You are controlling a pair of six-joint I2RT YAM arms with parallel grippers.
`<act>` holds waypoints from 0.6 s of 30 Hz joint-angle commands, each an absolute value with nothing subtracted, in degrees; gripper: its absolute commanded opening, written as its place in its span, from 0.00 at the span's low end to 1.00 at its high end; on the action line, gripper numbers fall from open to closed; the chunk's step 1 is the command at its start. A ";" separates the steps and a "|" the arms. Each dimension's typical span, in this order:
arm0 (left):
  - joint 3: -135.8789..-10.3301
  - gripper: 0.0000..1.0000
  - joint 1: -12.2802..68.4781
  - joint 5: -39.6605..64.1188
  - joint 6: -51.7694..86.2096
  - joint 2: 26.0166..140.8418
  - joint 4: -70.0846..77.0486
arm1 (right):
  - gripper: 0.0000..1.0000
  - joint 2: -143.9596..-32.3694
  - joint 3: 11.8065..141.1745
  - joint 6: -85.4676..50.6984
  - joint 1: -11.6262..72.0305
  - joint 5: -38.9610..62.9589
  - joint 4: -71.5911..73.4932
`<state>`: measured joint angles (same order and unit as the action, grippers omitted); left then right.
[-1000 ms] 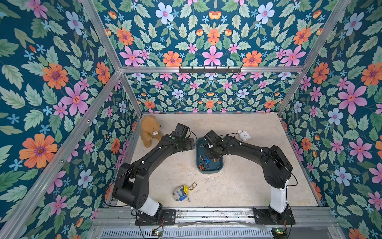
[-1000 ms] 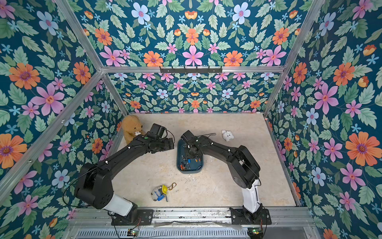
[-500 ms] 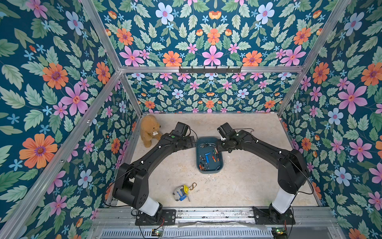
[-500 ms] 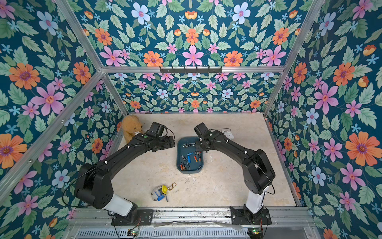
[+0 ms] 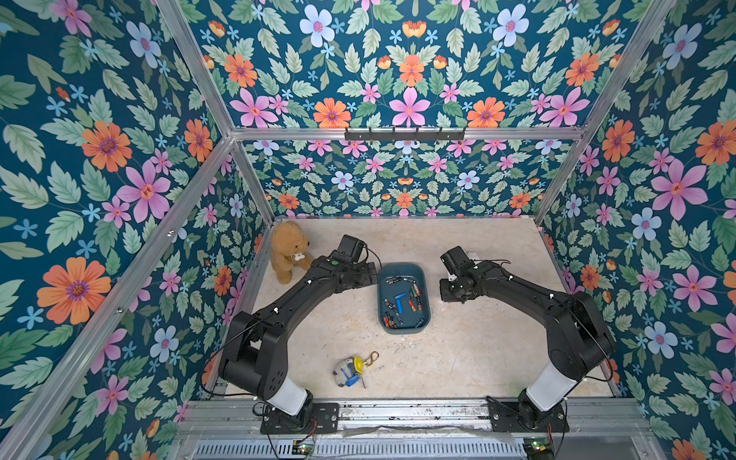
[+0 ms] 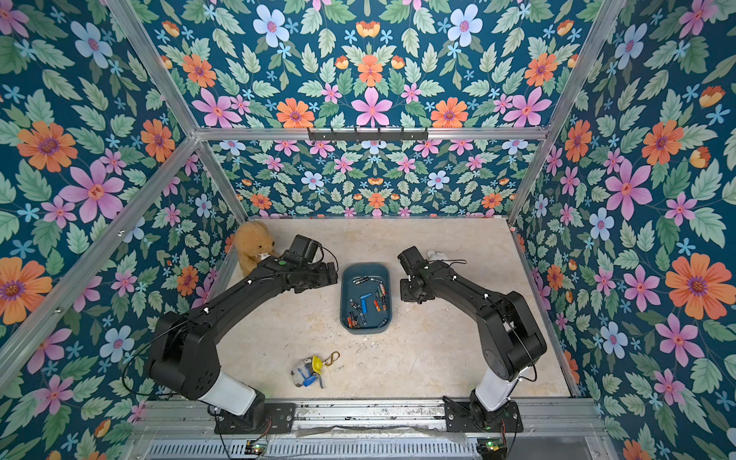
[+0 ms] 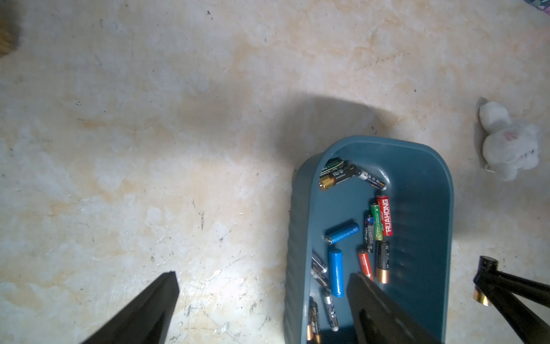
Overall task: Take the batteries out of the storage box
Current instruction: Place the battery at the center of the board.
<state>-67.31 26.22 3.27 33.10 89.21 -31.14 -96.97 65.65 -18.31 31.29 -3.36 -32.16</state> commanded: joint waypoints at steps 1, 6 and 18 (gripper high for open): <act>-67.43 0.95 26.20 3.50 33.52 89.34 -31.66 | 0.09 -97.60 64.41 -17.48 30.69 -3.37 -29.60; -67.15 0.94 26.28 3.59 33.56 89.39 -31.55 | 0.09 -99.44 63.24 -17.23 30.50 -2.68 -27.94; -66.80 0.94 26.27 3.94 33.84 89.65 -31.27 | 0.09 -102.02 61.98 -16.93 30.50 -1.96 -26.39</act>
